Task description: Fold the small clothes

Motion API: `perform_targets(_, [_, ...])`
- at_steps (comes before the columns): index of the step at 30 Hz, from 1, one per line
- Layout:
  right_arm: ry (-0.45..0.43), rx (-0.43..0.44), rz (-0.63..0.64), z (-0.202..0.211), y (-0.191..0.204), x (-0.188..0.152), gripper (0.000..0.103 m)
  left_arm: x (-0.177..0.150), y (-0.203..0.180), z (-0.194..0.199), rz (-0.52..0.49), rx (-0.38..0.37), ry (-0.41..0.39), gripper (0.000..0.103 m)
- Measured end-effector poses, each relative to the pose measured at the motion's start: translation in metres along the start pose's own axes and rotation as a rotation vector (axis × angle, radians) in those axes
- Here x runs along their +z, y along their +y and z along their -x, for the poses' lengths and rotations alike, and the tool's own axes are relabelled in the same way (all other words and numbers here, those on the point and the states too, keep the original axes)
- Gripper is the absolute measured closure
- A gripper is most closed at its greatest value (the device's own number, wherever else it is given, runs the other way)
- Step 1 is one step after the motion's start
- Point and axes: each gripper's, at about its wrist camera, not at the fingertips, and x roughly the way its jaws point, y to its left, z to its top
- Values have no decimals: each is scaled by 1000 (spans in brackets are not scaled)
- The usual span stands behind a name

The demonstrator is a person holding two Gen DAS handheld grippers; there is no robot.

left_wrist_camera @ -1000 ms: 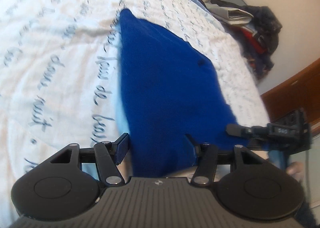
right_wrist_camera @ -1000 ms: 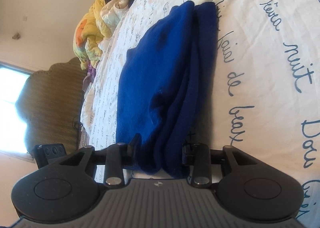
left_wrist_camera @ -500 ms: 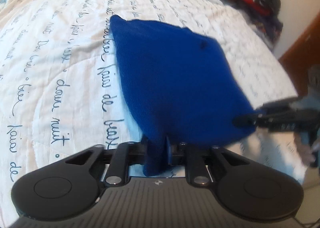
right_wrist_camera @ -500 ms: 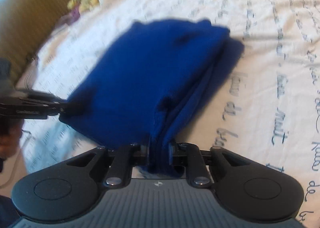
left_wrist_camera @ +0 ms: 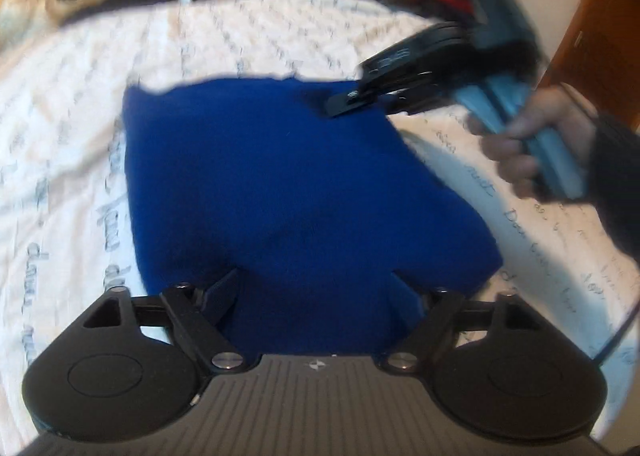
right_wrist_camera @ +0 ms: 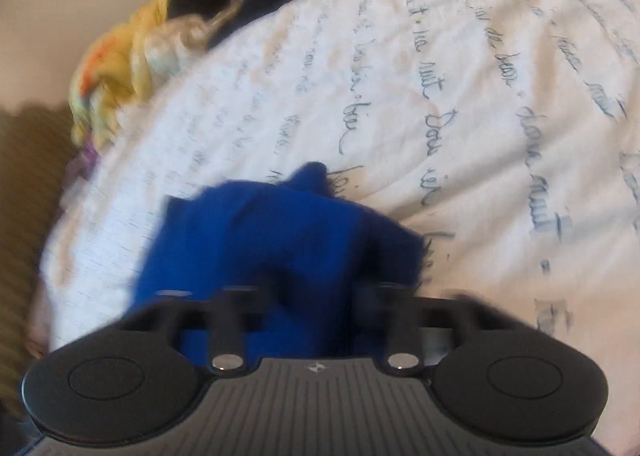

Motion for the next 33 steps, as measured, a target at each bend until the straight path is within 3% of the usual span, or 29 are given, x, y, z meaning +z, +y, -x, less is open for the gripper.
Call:
perform_targets(3, [-4,-77,94,-9,8,13,85,-6,-6,1,-41,20,-18,13])
perform_targets(6, [-10,-136,163,2,24,7,82,-9,0,22,2,35,-47,17])
perform_targets(8, [-102,-168,187,32,40,-9,82,-13,6,38,36,62,-98,13])
perform_targets(10, [-207,-115,191,60,55,-32,70,-13,9,40,53,97,-95,14])
perform_targets(11, [-206,-67,207,65,63,-42,58,-12,10,35,57,95,-78,14])
perform_targets(12, [-175,-30,217,61,71,-49,52,-11,10,28,55,94,-54,15])
perform_targets(14, [-85,-10,252,37,79,-60,53,-10,9,13,31,110,-9,14])
perform_targets(15, [-37,-42,283,21,76,-64,53,-12,10,9,13,136,-15,9])
perform_targets(17, [-115,-25,351,16,66,-67,54,-12,13,12,24,152,-13,14])
perform_targets(20, [-88,-13,220,33,62,-53,51,-15,24,38,104,100,-46,16])
perform_targets(22, [-139,-14,264,49,73,-52,50,-15,25,45,120,87,-84,14])
perform_targets(24, [-149,17,256,49,80,-47,41,-9,20,41,104,76,-92,15])
perform_targets(27, [-60,-56,233,6,73,-41,37,-3,12,13,73,82,-37,11])
perform_targets(28, [-123,-55,283,-1,70,-45,37,-4,8,7,46,127,-42,9])
perform_targets(29, [-130,-74,299,-4,70,-46,37,-5,4,7,13,159,-42,12])
perform_targets(31, [-102,-107,244,8,76,-43,37,-13,4,22,16,139,-54,14])
perform_targets(33, [-132,-85,244,37,82,-55,36,-23,11,39,49,121,-78,11])
